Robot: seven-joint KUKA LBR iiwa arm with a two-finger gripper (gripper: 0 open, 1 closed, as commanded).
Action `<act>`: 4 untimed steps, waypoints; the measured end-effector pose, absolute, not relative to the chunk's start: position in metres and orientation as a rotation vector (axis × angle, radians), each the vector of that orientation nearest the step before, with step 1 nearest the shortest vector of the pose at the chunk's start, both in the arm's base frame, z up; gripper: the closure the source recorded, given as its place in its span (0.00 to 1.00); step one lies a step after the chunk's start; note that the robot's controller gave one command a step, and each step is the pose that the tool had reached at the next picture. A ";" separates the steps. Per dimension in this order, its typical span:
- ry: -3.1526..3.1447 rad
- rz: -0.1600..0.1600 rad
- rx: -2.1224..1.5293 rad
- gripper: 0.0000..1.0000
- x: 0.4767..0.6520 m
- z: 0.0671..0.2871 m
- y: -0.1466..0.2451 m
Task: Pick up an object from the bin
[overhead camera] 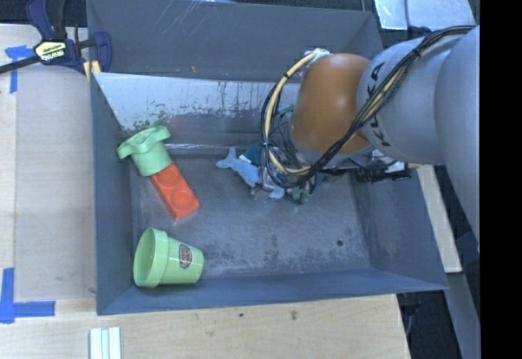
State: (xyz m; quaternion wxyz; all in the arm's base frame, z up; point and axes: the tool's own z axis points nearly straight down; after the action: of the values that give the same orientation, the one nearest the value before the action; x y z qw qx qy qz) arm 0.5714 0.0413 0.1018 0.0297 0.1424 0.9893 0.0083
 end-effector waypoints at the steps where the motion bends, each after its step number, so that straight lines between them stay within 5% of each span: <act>1: 3.054 0.024 0.440 1.00 0.570 0.108 0.041; 4: 3.047 0.026 0.437 1.00 0.572 0.160 0.040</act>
Offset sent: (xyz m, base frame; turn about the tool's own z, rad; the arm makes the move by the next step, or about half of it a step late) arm 0.0000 -0.0001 0.0750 0.0000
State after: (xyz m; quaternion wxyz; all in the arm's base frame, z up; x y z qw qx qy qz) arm 0.5719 0.0404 0.1599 0.0315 0.1419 0.9893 0.0083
